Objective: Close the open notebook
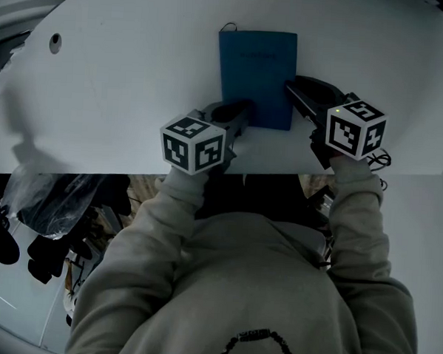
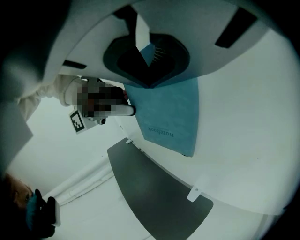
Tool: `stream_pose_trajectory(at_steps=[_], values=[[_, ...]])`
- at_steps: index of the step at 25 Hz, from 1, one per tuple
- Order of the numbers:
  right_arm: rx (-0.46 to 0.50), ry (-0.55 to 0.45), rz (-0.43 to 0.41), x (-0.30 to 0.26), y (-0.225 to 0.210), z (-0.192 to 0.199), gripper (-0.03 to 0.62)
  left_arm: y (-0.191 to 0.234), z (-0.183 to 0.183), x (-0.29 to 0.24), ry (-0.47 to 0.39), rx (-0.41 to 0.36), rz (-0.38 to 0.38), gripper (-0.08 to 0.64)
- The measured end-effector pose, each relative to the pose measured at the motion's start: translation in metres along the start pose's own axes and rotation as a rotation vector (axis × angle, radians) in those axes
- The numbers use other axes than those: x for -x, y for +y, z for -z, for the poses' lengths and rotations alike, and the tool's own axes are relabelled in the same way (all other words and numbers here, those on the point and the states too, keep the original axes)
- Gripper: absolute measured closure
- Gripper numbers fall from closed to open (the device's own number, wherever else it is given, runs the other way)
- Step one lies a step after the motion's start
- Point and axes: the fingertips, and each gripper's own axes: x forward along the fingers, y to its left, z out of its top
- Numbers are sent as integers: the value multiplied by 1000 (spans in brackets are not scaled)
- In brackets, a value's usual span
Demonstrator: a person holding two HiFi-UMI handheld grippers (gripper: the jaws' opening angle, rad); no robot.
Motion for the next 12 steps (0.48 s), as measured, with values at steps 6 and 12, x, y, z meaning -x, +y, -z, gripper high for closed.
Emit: stream_pose_trajectory(at_steps=[6, 12], values=[[-11, -37, -31, 4, 6, -5, 495, -2, 1, -1, 16, -24, 9, 558], [23, -31, -54, 8, 19, -11, 495, -4, 4, -3, 16, -82, -21, 558]])
